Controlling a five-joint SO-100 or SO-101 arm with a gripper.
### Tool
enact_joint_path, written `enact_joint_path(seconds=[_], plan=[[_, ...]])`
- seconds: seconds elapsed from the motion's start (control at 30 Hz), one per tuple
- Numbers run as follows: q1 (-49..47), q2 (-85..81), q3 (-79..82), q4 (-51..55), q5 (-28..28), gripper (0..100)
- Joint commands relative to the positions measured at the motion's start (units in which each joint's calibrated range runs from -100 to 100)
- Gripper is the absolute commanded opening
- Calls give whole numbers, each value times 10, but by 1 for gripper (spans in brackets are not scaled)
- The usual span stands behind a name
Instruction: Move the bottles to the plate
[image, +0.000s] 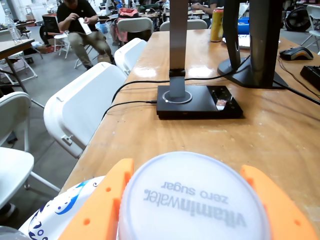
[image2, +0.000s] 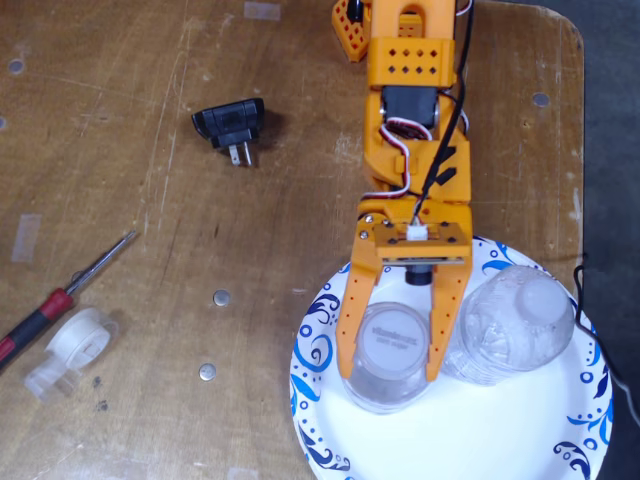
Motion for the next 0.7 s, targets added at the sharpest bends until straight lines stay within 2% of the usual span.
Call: enact_joint_path(seconds=[0.0, 0.07, 0.23, 0.33, 0.67], plan=[[5, -2, 0, -5, 0, 11], [6, -2, 0, -4, 0, 12], [-1, -4, 0, -4, 0, 25], [-9, -8, -1, -5, 0, 28], [-24, -8, 1, -48, -22, 30]])
